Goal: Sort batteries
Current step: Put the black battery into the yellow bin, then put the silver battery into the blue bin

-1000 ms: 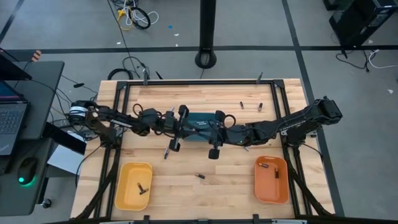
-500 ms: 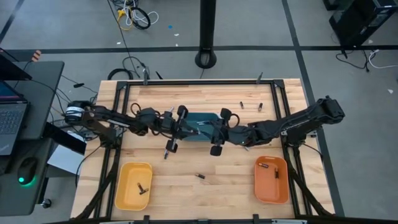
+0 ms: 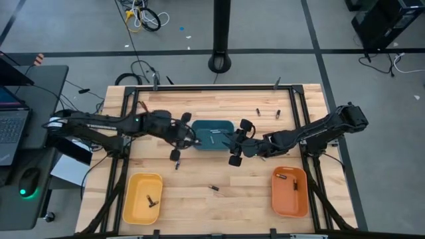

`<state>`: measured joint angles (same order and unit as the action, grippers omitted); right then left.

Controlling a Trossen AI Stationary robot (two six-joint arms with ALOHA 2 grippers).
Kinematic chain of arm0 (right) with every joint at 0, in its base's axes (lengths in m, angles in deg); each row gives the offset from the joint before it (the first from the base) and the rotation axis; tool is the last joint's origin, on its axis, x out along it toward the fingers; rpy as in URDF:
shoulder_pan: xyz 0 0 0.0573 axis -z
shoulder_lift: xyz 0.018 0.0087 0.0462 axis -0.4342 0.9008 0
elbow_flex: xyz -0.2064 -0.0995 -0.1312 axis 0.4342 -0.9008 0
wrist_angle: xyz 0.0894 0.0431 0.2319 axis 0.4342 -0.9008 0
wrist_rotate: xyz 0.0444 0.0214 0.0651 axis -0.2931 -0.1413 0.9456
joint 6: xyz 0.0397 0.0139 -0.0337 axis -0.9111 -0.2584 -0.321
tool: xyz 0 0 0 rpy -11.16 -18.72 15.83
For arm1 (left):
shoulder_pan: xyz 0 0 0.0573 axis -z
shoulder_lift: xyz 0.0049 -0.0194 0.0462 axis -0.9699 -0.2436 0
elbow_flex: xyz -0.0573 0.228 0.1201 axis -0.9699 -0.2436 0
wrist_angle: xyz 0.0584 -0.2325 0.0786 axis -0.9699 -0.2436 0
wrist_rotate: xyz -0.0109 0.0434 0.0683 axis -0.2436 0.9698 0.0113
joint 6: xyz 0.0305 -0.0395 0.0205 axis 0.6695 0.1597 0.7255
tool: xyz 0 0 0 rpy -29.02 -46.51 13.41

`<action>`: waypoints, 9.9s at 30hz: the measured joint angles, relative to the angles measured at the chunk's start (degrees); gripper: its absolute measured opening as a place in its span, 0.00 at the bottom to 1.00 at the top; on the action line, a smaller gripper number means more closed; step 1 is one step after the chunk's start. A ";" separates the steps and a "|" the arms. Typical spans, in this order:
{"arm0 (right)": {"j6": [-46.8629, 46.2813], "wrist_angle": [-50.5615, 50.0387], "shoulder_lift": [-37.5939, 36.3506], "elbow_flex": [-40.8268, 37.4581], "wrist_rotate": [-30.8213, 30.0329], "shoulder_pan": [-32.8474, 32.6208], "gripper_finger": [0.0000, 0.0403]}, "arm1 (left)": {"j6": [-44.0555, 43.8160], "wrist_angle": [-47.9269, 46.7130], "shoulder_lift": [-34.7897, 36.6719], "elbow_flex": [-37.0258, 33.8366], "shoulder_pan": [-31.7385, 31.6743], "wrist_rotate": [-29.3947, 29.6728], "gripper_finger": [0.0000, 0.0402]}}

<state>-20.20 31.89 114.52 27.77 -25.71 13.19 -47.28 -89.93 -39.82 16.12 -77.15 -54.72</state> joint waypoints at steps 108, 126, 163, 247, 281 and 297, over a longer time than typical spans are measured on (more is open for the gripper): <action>3.90 12.88 0.00 -11.23 3.80 0.55 0.05 | -32.44 -38.15 0.30 1.60 7.87 1.67 0.01; -10.74 -2.32 -5.64 -11.18 2.07 -1.80 0.11 | -25.78 -24.48 -4.96 -5.16 -5.92 3.87 0.02; -38.93 -31.18 -8.94 -11.18 21.72 -2.01 0.35 | -7.21 24.73 -5.12 -18.53 -14.51 -7.22 0.01; -35.57 -26.96 -8.90 -11.18 13.48 -1.73 0.35 | -5.19 -10.49 -14.71 -2.88 -34.21 21.72 0.02; -32.88 -23.77 -8.90 -11.18 13.59 -1.73 0.35 | -11.73 -6.63 -26.95 -2.78 -42.87 26.64 0.43; -32.95 -23.51 -8.90 -11.18 13.74 -1.85 0.35 | -5.39 -20.07 -22.56 6.90 -40.02 35.17 0.12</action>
<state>-53.15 8.39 105.63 16.59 -11.97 11.34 -52.67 -110.00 -62.37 23.02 -117.17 -19.55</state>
